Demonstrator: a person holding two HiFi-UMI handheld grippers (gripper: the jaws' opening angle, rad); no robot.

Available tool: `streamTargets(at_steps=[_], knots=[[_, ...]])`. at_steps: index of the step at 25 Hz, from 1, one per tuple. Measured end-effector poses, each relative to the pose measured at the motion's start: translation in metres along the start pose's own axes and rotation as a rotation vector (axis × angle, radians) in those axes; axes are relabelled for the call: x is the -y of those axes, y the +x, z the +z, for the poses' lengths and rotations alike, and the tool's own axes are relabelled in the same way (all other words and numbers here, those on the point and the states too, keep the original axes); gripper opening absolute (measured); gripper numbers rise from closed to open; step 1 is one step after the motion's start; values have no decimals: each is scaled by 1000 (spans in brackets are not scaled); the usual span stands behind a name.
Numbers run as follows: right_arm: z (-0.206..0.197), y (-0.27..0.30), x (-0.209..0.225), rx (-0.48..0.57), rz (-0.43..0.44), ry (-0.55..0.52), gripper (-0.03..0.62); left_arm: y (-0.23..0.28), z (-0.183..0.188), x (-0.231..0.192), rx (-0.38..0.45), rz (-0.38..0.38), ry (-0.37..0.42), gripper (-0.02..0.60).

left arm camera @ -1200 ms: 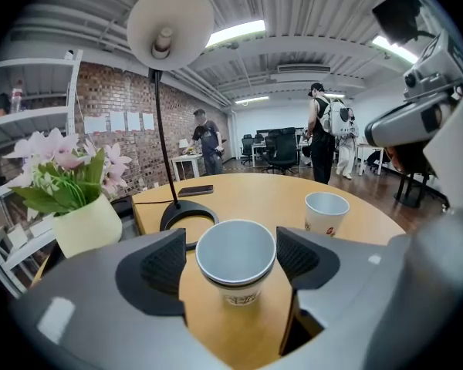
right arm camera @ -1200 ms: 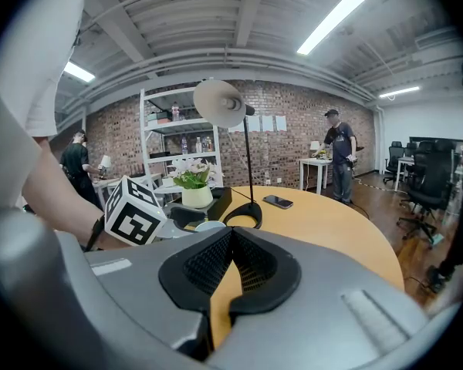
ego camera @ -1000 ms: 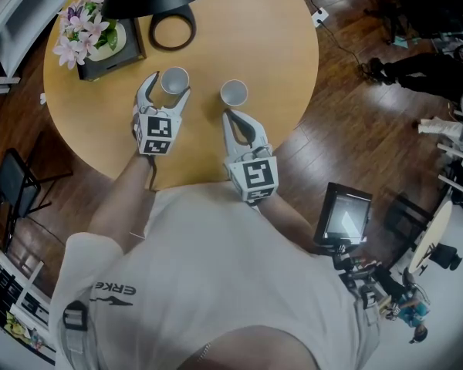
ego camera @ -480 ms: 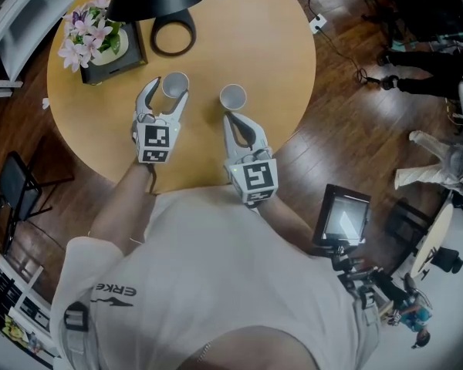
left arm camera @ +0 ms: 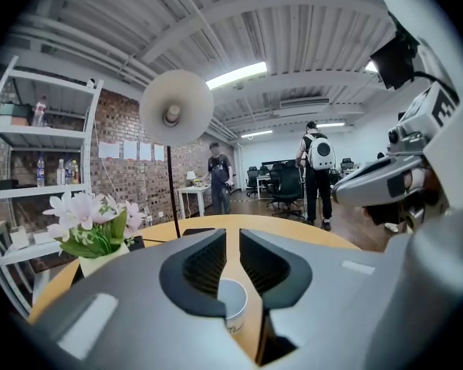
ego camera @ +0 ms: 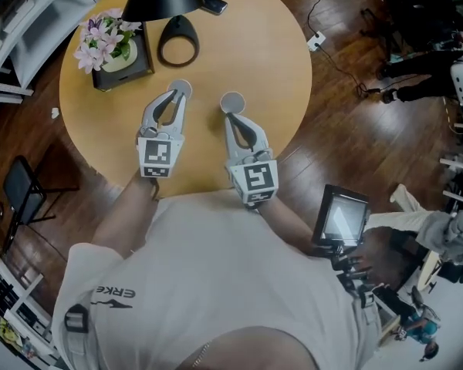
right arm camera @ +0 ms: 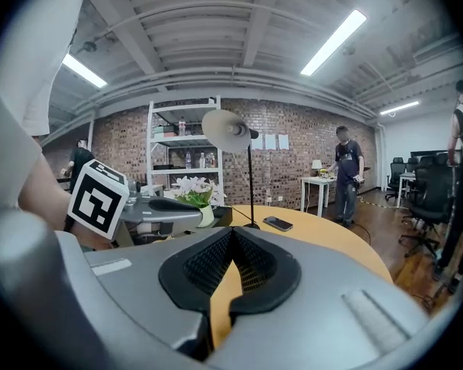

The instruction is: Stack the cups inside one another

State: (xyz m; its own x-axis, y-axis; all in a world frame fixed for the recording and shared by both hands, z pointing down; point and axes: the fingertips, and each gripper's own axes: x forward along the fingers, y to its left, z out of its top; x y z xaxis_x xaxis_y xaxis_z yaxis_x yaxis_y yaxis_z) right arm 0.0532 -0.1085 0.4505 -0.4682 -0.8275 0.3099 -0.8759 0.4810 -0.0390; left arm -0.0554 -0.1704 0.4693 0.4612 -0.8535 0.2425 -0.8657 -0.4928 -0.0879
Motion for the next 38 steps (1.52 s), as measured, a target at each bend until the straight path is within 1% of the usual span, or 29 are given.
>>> streamTargets(at_steps=[4, 7, 14, 19, 24, 29, 33, 38], knots=[[16, -8, -1, 46, -9, -15, 14, -14, 18, 7, 39, 1, 4, 19], [23, -17, 3, 78, -24, -17, 14, -22, 28, 16, 62, 1, 2, 3], [30, -50, 22, 116, -77, -28, 14, -32, 53, 55, 119, -51, -11, 2], [31, -65, 39, 131, -106, -25, 14, -33, 62, 77, 134, -81, -5, 2], [31, -69, 51, 129, -103, -26, 14, -29, 67, 89, 126, -89, 6, 2], [24, -64, 59, 118, -90, -12, 14, -23, 60, 94, 97, -86, 8, 2], [14, -55, 64, 99, -78, -1, 14, -15, 47, 93, 62, -80, 1, 2], [-11, -44, 72, 44, -66, 17, 14, -3, 20, 95, -9, -75, -7, 2]])
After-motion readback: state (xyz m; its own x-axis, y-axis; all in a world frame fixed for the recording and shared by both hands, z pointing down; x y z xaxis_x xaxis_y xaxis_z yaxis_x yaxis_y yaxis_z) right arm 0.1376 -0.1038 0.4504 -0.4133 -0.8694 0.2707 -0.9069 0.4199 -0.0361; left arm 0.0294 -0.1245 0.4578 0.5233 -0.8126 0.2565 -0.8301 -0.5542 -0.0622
